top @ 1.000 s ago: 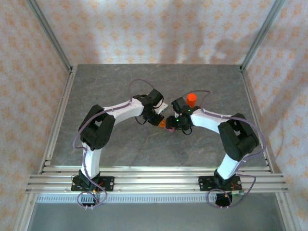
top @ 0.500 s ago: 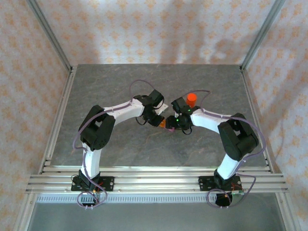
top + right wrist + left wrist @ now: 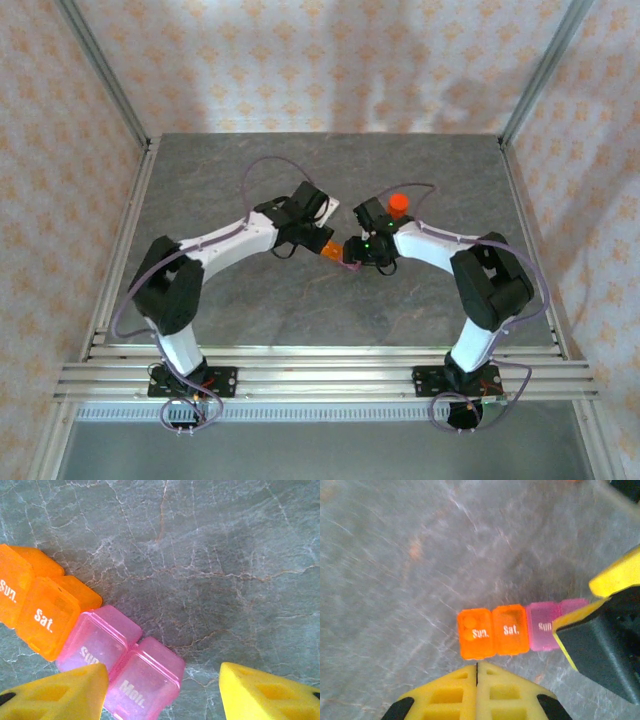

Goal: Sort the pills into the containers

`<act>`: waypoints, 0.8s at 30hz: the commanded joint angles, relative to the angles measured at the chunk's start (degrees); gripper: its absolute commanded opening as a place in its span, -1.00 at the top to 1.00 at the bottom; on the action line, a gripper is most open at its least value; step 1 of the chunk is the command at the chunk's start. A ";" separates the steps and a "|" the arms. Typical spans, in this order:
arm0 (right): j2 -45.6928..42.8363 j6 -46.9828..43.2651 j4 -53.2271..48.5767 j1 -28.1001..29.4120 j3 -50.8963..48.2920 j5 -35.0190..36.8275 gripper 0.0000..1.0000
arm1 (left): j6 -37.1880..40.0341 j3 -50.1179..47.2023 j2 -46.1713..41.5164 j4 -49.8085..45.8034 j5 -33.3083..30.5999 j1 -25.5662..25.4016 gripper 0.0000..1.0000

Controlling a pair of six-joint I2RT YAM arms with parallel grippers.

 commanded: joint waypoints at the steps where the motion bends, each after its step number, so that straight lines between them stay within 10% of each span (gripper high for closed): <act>1: -1.19 0.18 -5.50 0.00 3.59 2.62 -0.24 | -2.54 -4.72 -6.17 8.68 -7.47 1.06 0.82; 14: -12.64 -0.47 -12.03 -1.08 12.54 6.01 -0.42 | -0.51 -22.89 -29.45 25.83 -19.41 4.82 0.08; 19: -19.13 -0.30 -9.48 -2.99 9.93 8.18 -0.55 | 1.97 -26.78 -35.66 27.16 -22.12 6.14 -0.98; 24: -26.42 -0.71 -6.66 -6.02 6.03 11.64 -0.78 | 4.16 -31.99 -41.81 31.88 -26.96 6.45 -1.00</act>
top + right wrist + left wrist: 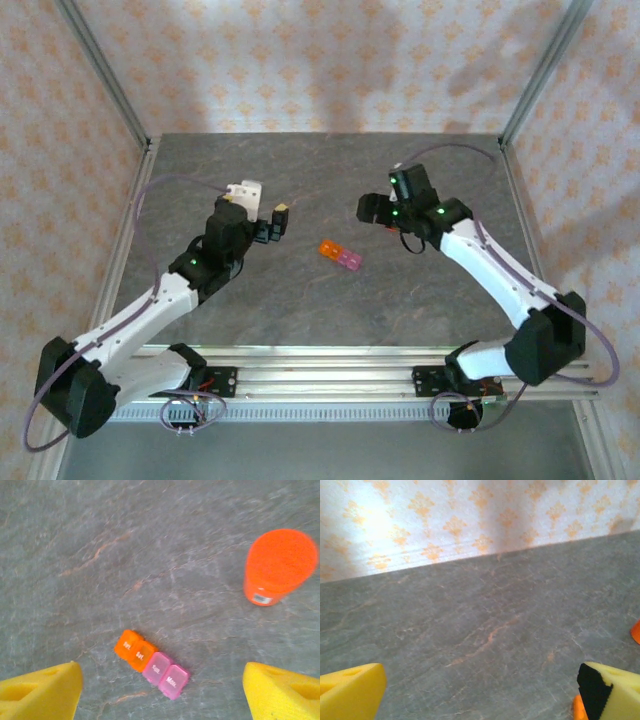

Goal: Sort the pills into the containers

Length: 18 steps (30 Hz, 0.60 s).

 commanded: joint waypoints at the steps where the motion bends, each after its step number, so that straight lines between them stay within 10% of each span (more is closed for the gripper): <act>1: -4.87 -0.14 2.12 -1.88 -2.71 5.90 -0.86 | 2.91 -4.32 -4.29 7.04 -6.18 0.57 -1.00; 7: -10.30 0.37 3.11 -4.62 -6.53 18.59 -1.00 | 8.35 -15.58 -10.25 23.21 -13.29 0.82 -1.00; 18: -17.04 1.56 24.08 -12.04 -21.09 45.18 -1.00 | 13.60 -18.43 -9.36 24.00 -10.88 10.36 -1.00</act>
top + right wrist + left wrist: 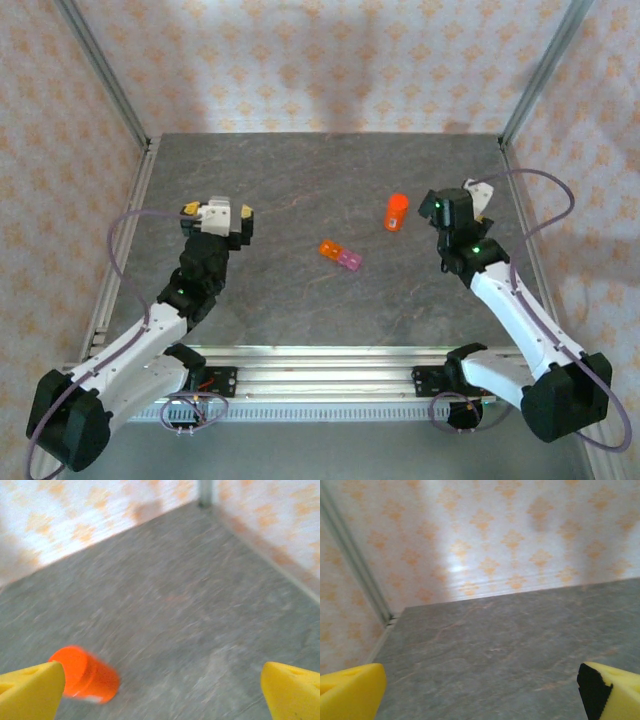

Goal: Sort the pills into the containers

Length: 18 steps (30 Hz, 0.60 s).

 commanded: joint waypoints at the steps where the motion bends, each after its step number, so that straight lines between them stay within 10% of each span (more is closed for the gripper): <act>1: -0.24 -0.67 9.84 -2.45 -2.06 12.56 -1.00 | 2.00 -2.39 0.60 4.99 0.11 4.48 -1.00; 18: 12.06 -8.82 27.87 -7.71 -14.53 16.25 -1.00 | -2.88 -8.65 14.23 15.63 8.19 12.84 -1.00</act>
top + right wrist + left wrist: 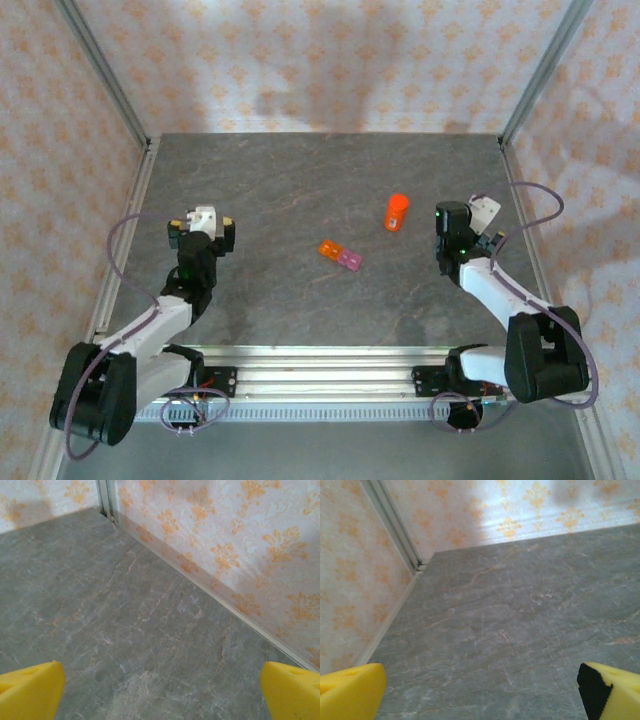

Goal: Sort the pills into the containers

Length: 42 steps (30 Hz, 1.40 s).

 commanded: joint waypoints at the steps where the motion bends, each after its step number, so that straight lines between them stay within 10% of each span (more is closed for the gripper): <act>1: 0.64 -2.38 8.51 -0.36 -2.47 3.09 -1.00 | -1.69 -2.20 4.15 9.92 3.19 0.49 -1.00; 16: 10.85 -14.46 48.36 -1.85 -16.95 -12.49 -1.00 | -3.03 -3.67 20.84 26.29 9.84 3.15 -1.00; 42: 15.51 -13.18 43.40 -5.72 -12.84 -22.21 -0.99 | -8.39 3.50 25.91 17.89 13.49 8.60 -1.00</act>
